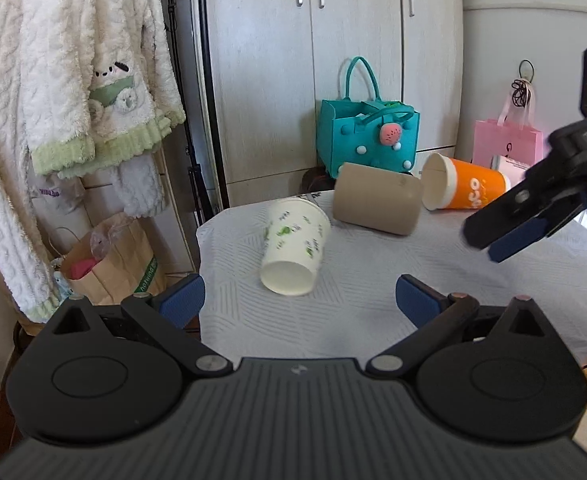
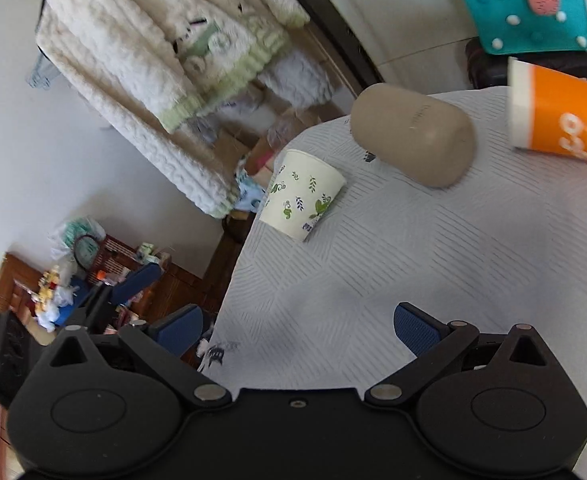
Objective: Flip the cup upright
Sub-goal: 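Move the right gripper toward the tipped white leaf-print paper cup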
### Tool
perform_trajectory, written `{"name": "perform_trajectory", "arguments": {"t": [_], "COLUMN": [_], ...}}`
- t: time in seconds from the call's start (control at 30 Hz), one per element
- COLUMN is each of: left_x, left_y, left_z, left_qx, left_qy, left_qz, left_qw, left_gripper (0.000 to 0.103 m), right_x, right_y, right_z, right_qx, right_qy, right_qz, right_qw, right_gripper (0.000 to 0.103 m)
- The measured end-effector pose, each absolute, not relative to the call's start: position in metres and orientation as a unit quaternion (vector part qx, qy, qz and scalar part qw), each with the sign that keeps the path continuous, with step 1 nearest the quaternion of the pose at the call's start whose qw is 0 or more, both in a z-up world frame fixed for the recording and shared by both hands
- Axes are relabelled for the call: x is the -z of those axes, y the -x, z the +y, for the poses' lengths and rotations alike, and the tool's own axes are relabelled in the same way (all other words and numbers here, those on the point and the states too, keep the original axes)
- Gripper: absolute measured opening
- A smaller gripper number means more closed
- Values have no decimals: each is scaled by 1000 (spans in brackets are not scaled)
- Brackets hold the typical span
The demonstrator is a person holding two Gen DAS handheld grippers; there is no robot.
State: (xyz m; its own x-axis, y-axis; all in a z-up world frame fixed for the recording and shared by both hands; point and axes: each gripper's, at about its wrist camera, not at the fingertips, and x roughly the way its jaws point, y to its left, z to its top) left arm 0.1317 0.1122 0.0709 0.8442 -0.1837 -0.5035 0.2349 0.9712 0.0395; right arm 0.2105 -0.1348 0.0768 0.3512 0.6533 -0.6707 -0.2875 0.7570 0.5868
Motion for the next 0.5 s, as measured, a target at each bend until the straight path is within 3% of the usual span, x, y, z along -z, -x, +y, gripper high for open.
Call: {"name": "perform_trajectory", "arguments": {"t": [0.5], "left_x": [-41], "left_y": [-178], "left_z": [136], "left_qx": [162], "left_qy": [30], "left_qz": [270], "left_qw": [949], "left_gripper": [103], "right_x": [-59], "right_y": [-297], "right_z": [-56], "right_qx": [-282], "right_qy": [-116], "right_qz": [512], "right_qw": [803], "right_gripper": [100]}}
